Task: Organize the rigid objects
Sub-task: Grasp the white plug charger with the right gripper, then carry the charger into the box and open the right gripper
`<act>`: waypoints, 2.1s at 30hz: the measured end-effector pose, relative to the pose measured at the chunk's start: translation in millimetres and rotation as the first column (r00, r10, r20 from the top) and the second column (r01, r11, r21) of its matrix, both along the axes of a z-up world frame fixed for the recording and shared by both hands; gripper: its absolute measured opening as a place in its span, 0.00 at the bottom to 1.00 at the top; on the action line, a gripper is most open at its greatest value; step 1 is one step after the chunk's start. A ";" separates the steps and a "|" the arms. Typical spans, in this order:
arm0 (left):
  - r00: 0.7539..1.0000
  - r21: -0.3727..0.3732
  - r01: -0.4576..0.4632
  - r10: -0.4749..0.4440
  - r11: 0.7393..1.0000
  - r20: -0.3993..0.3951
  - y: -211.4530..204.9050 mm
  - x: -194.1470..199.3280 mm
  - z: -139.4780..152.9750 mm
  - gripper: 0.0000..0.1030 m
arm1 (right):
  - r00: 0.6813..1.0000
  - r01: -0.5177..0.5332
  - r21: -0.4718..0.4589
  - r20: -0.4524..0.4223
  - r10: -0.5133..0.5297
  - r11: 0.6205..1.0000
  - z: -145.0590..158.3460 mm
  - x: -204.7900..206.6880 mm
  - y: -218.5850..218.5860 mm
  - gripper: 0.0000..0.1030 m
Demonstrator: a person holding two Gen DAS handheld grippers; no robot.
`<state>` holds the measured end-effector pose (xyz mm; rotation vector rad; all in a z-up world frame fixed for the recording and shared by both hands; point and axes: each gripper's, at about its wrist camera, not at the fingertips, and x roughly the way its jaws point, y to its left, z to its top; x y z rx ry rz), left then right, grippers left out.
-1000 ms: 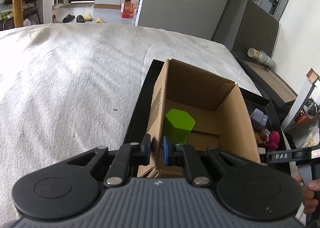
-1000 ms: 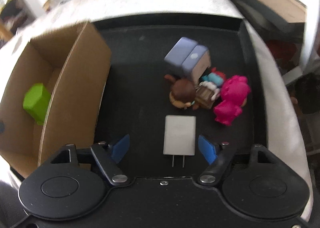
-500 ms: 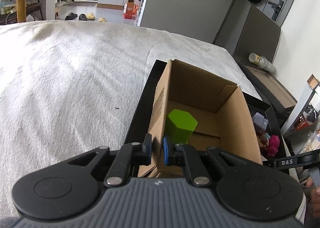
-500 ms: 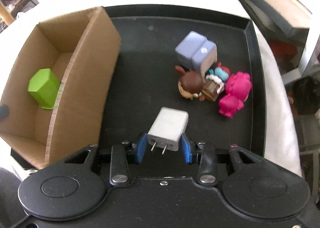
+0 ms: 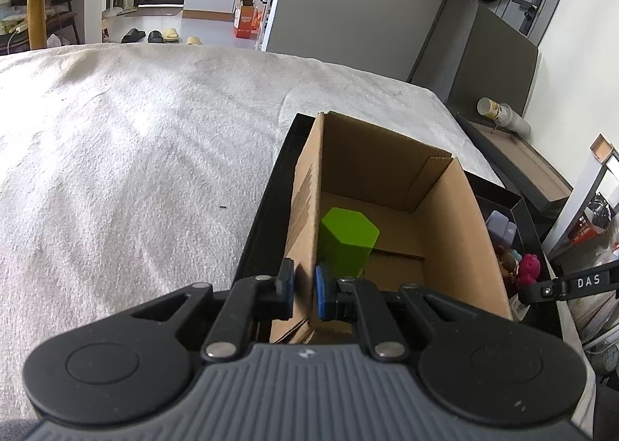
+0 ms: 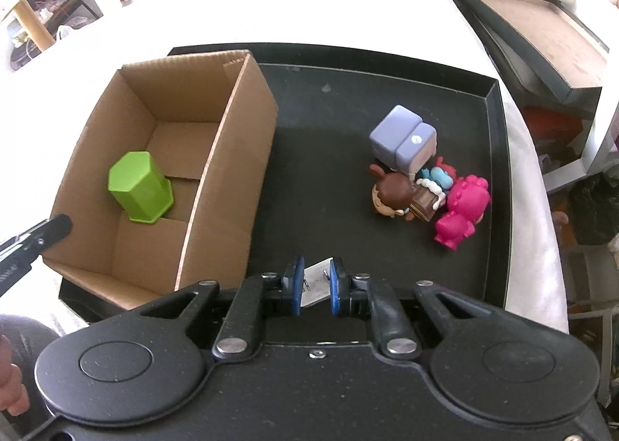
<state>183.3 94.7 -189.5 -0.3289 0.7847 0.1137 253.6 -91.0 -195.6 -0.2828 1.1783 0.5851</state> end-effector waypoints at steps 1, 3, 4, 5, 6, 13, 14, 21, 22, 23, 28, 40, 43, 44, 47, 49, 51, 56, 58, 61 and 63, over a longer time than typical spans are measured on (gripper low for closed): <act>1.000 -0.002 0.000 0.000 1.000 0.000 0.2 0.2 -0.5 0.09 | 1.000 -0.001 0.001 0.002 0.001 1.000 1.8 -0.7 0.2 0.13; 1.000 -0.006 -0.001 0.001 1.000 -0.002 0.8 0.4 -0.9 0.09 | 1.000 -0.006 0.006 0.006 0.006 1.000 6.4 -1.2 0.6 0.13; 1.000 -0.005 -0.001 0.001 1.000 -0.002 0.8 0.4 -1.1 0.10 | 1.000 -0.010 0.009 0.010 0.009 1.000 8.5 -1.5 1.0 0.13; 1.000 -0.005 -0.001 0.001 1.000 -0.002 0.6 0.4 -1.2 0.10 | 1.000 -0.012 0.010 0.015 0.012 1.000 11.7 -2.1 1.3 0.13; 1.000 -0.004 -0.001 0.001 1.000 -0.001 0.9 0.3 -1.3 0.09 | 1.000 -0.015 0.011 0.019 0.014 1.000 15.2 -1.8 1.9 0.13; 1.000 0.008 0.002 -0.002 1.000 -0.004 1.1 0.4 -2.4 0.09 | 0.997 -0.038 0.027 0.072 0.036 0.999 48.1 2.5 14.1 0.13; 1.000 0.005 0.002 -0.002 1.000 -0.004 0.9 0.4 -2.4 0.10 | 0.996 -0.041 0.036 0.083 0.037 0.999 53.9 3.2 16.5 0.13; 1.000 0.028 0.009 -0.009 1.000 -0.011 -1.4 0.8 -3.2 0.09 | 0.984 -0.107 0.084 0.151 0.093 0.991 90.1 6.5 39.8 0.13; 1.000 0.034 0.010 -0.009 0.999 -0.015 -2.2 1.1 -3.6 0.09 | 0.983 -0.115 0.087 0.156 0.101 0.990 93.6 6.9 43.2 0.13; 1.000 0.037 0.010 -0.009 0.999 -0.018 -2.1 1.3 -4.1 0.09 | 0.981 -0.123 0.090 0.162 0.108 0.988 96.6 7.0 46.7 0.13; 1.000 0.034 0.009 -0.009 0.999 -0.017 -2.8 1.8 -4.4 0.10 | 0.971 -0.164 0.106 0.192 0.141 0.981 107.4 9.7 65.9 0.13; 1.000 0.045 0.011 -0.010 0.999 -0.026 -2.8 4.0 -6.2 0.10 | 0.956 -0.254 0.122 0.181 0.230 0.960 83.8 4.5 115.4 0.14; 1.000 0.038 0.014 -0.013 0.999 -0.024 -2.3 3.5 -6.4 0.10 | 0.951 -0.274 0.102 0.179 0.254 0.956 74.1 3.3 124.6 0.13; 1.000 0.038 0.013 -0.012 0.999 -0.024 -2.1 3.5 -6.4 0.10 | 0.949 -0.278 0.097 0.179 0.258 0.956 71.3 3.3 127.6 0.14; 1.000 0.031 0.013 -0.012 0.999 -0.024 -0.9 4.1 -6.8 0.10 | 0.946 -0.286 0.083 0.180 0.268 0.955 63.1 3.1 135.0 0.13; 1.000 0.030 0.013 -0.013 0.999 -0.023 -0.6 4.2 -7.2 0.10 | 0.943 -0.293 0.066 0.183 0.277 0.954 57.8 3.3 139.5 0.13; 1.000 0.027 0.014 -0.013 1.000 -0.023 0.0 4.4 -7.7 0.10 | 0.941 -0.298 0.058 0.186 0.283 0.953 54.3 4.3 142.7 0.13; 1.000 0.023 0.016 -0.015 1.000 -0.023 0.5 4.5 -8.5 0.10 | 0.928 -0.330 0.060 0.201 0.312 0.942 48.5 3.5 154.4 0.13; 1.000 0.022 0.016 -0.015 1.000 -0.024 0.9 4.9 -9.0 0.11 | 0.919 -0.355 0.067 0.211 0.335 0.932 48.0 2.0 160.6 0.14; 1.000 0.023 0.016 -0.016 1.000 -0.025 0.5 5.5 -9.4 0.11 | 0.908 -0.379 0.071 0.219 0.356 0.923 46.3 0.0 169.1 0.14; 1.000 0.022 0.016 -0.015 1.000 -0.025 0.5 5.4 -9.5 0.11 | 0.903 -0.394 0.081 0.220 0.369 0.916 45.3 -1.3 172.8 0.16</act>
